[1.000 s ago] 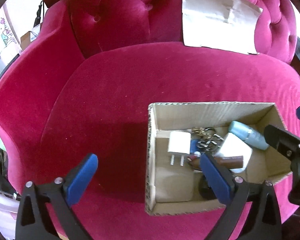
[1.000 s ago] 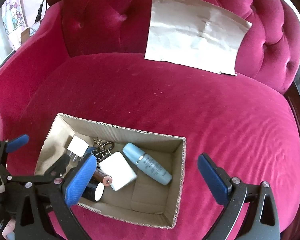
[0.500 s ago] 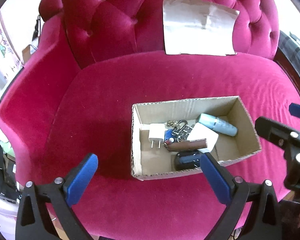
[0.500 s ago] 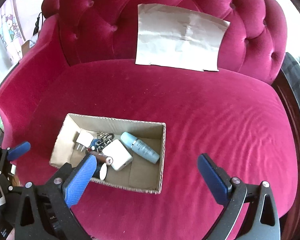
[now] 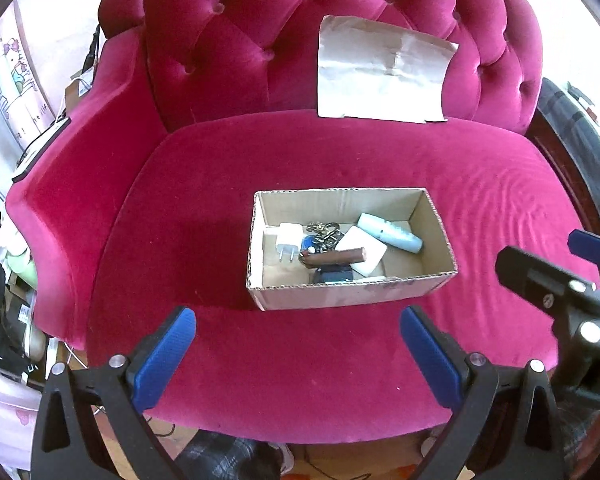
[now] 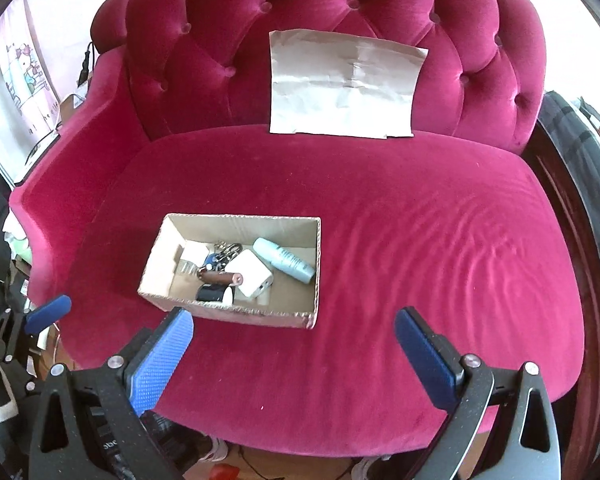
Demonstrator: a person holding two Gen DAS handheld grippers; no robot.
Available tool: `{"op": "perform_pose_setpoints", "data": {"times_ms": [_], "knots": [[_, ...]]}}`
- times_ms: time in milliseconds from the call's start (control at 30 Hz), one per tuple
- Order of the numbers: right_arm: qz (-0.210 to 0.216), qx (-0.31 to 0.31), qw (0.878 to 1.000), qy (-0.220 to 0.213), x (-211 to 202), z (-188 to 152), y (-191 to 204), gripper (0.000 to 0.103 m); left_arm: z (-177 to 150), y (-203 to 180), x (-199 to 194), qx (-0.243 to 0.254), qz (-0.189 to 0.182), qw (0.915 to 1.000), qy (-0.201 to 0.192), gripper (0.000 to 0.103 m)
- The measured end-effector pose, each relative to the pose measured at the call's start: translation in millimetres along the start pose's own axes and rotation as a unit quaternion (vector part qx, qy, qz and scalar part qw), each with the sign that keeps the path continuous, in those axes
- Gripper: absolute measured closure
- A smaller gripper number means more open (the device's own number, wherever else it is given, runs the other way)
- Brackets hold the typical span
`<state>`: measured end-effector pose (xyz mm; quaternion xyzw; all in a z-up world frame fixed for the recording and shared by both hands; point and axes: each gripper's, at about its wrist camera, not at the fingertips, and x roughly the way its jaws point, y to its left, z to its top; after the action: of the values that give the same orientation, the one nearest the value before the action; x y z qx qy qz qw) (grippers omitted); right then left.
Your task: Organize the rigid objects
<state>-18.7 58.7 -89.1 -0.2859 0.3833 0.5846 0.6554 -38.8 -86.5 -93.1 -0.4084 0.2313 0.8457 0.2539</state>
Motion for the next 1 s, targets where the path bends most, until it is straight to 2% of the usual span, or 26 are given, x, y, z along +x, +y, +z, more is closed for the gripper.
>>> {"op": "perform_pose_setpoints", "data": {"times_ms": [467, 1000], "knots": [[-0.007, -0.009, 1.0, -0.007, -24, -14, 4, 0.0, -2, -15, -24, 0.003, -0.014, 0.9999, -0.009, 0.0], [-0.005, -0.008, 1.0, -0.012, -28, -12, 1, 0.0, 3, -19, -28, 0.003, -0.018, 0.9998, -0.005, 0.0]]}}
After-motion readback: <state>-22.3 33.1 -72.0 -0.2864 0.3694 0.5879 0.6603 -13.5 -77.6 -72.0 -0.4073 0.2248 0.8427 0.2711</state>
